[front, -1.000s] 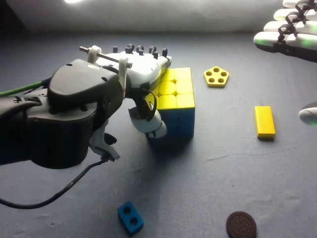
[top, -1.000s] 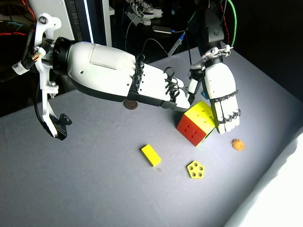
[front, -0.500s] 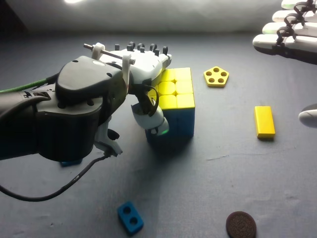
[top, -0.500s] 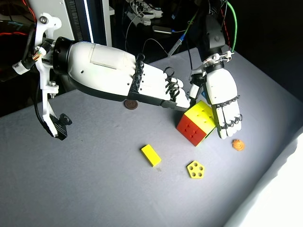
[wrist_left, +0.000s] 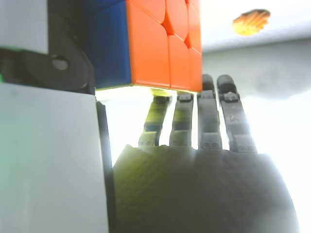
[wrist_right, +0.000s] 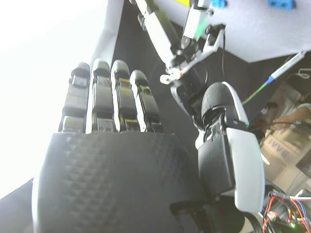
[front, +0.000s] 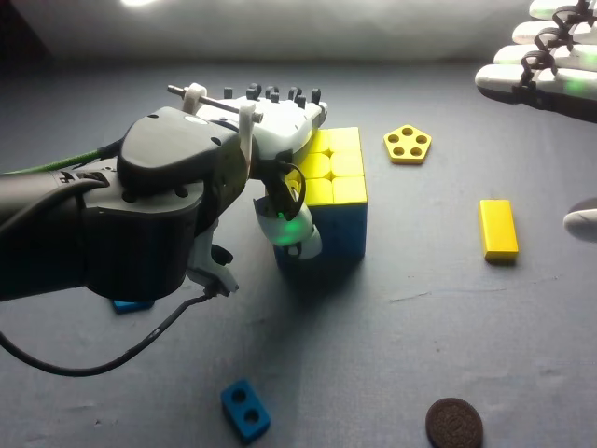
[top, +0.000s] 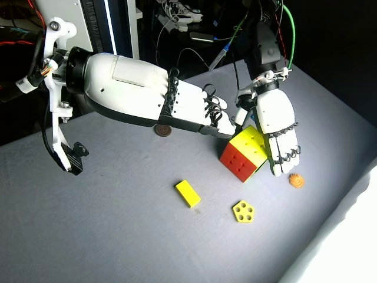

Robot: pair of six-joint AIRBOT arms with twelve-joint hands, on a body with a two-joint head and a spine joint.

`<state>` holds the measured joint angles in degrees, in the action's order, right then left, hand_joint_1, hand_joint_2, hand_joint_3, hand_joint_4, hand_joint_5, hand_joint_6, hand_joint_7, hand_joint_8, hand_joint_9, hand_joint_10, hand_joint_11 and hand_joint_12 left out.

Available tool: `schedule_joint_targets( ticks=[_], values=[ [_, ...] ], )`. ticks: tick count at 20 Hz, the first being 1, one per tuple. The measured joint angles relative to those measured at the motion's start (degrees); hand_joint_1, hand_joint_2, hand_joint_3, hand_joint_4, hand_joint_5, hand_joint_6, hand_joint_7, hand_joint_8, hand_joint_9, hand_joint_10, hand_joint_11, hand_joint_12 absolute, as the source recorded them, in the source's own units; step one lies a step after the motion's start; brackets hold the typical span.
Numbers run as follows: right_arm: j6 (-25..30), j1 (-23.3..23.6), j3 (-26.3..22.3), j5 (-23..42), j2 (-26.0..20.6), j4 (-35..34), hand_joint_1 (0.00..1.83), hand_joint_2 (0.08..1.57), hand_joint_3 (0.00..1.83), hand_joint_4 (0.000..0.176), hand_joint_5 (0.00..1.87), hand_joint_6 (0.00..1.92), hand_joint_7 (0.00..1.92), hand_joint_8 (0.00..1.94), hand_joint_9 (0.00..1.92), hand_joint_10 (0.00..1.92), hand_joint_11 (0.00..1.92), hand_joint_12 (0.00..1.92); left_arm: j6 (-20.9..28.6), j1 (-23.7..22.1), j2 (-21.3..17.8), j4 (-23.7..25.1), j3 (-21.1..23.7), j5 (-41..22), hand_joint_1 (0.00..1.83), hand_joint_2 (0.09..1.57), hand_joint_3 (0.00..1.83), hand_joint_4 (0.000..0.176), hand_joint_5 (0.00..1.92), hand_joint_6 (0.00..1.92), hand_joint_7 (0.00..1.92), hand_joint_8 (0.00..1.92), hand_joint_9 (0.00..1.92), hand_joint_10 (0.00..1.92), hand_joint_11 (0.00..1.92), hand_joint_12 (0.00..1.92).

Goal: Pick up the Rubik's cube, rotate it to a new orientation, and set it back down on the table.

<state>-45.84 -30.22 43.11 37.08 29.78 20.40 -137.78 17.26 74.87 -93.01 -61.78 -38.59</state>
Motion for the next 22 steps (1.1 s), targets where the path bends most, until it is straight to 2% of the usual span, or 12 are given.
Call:
schedule_joint_targets(
  ticks=[2, 4, 5, 7, 9, 10, 12, 13, 14, 20, 21, 22],
  values=[
    [0.0, 0.0, 0.0, 0.0, 0.0, 0.0, 0.14, 1.25, 0.00, 0.000, 0.04, 0.01, 0.11, 0.01, 0.10, 0.01, 0.00, 0.00, 0.0, 0.1, 0.0, 0.0, 0.0, 0.0, 1.01, 0.93, 0.02, 0.000, 0.00, 0.00, 0.02, 0.01, 0.03, 0.01, 0.05, 0.02],
    [0.0, 0.0, 0.0, 0.0, 0.0, 0.0, 0.14, 1.25, 0.00, 0.000, 0.05, 0.01, 0.12, 0.01, 0.11, 0.02, 0.00, 0.00, 0.0, 0.1, 0.0, 0.0, 0.0, 0.0, 1.01, 1.03, 0.00, 0.000, 0.15, 0.03, 0.23, 0.04, 0.22, 0.05, 0.00, 0.56],
    [0.0, 0.0, 0.0, 0.0, 0.0, 0.0, 0.15, 1.25, 0.00, 0.000, 0.07, 0.02, 0.13, 0.01, 0.12, 0.02, 0.01, 0.00, 0.0, 0.1, 0.0, 0.0, 0.0, 0.0, 1.04, 1.05, 0.00, 0.000, 0.31, 0.01, 0.37, 0.14, 0.29, 0.39, 0.00, 0.93],
    [0.0, -0.1, 0.0, 0.0, 0.0, 0.0, 0.14, 1.25, 0.00, 0.000, 0.08, 0.02, 0.13, 0.01, 0.12, 0.02, 0.00, 0.00, 0.0, 0.1, 0.0, 1.4, 0.0, -0.3, 1.13, 1.04, 0.00, 0.000, 0.53, 0.11, 0.20, 1.07, 0.18, 1.31, 0.00, 1.49],
    [0.0, -0.2, 0.0, 0.0, 0.0, 0.0, 0.15, 1.25, 0.00, 0.000, 0.08, 0.02, 0.13, 0.01, 0.12, 0.01, 0.00, 0.00, 0.6, 0.1, 0.0, 0.6, 0.0, -0.4, 1.17, 1.06, 0.01, 0.000, 0.42, 1.02, 0.24, 1.50, 0.24, 1.60, 0.08, 1.76],
    [0.0, -0.2, 0.0, 0.1, 0.0, 0.0, 0.14, 1.25, 0.00, 0.000, 0.07, 0.01, 0.13, 0.01, 0.12, 0.01, 0.00, 0.00, 0.7, 0.1, 0.0, 0.4, 0.1, -0.5, 1.05, 1.22, 0.05, 0.000, 0.61, 1.40, 0.25, 1.67, 0.26, 1.74, 0.16, 1.87],
    [0.0, -0.4, 0.0, 0.2, 0.0, 0.0, 0.13, 1.25, 0.00, 0.000, 0.08, 0.01, 0.15, 0.01, 0.13, 0.02, 0.01, 0.01, 0.5, 0.1, 0.0, 0.0, 0.3, -0.6, 1.19, 1.14, 0.00, 0.000, 0.25, 1.70, 0.23, 1.81, 0.30, 1.82, 0.26, 1.92],
    [-0.1, -0.4, 0.0, 0.1, 0.0, 0.0, 0.14, 1.25, 0.00, 0.000, 0.09, 0.02, 0.16, 0.01, 0.14, 0.02, 0.02, 0.01, 0.5, 0.1, 0.0, 0.0, 0.4, -0.6, 1.06, 1.34, 0.02, 0.000, 0.46, 1.66, 0.44, 1.84, 0.31, 1.90, 0.32, 1.92],
    [-0.1, -0.4, -0.1, 0.1, 0.0, 0.0, 0.15, 1.25, 0.00, 0.000, 0.08, 0.01, 0.16, 0.01, 0.14, 0.02, 0.02, 0.01, 0.4, 0.1, -0.1, 0.0, 0.5, -0.6, 1.03, 1.39, 0.02, 0.009, 0.49, 1.68, 0.47, 1.85, 0.32, 1.92, 0.34, 1.92],
    [-0.4, -1.5, -0.1, 0.4, 0.0, -0.1, 0.17, 1.24, 0.00, 0.000, 0.11, 0.01, 0.18, 0.01, 0.17, 0.01, 0.00, 0.27, -0.1, -0.5, -2.2, -3.0, 2.7, 0.4, 1.05, 1.40, 0.00, 0.000, 0.53, 1.59, 0.48, 1.89, 0.33, 1.92, 0.35, 1.92],
    [-0.5, -1.5, -0.1, 0.3, -0.1, -0.5, 0.18, 1.24, 0.00, 0.000, 0.10, 0.00, 0.18, 0.00, 0.17, 0.00, 0.00, 0.32, -0.3, -0.7, -2.7, -3.5, 2.9, 1.1, 1.05, 1.34, 0.00, 0.000, 0.59, 1.57, 0.30, 1.91, 0.33, 1.92, 0.34, 1.92],
    [-0.6, -1.5, -0.1, 0.3, -0.1, -0.9, 0.16, 1.25, 0.00, 0.000, 0.09, 0.00, 0.16, 0.00, 0.15, 0.00, 0.00, 0.27, -0.7, -1.1, -3.5, -4.5, 3.5, 1.9, 1.02, 1.39, 0.02, 0.000, 0.50, 1.65, 0.43, 1.90, 0.30, 1.92, 0.31, 1.92]
  ],
)
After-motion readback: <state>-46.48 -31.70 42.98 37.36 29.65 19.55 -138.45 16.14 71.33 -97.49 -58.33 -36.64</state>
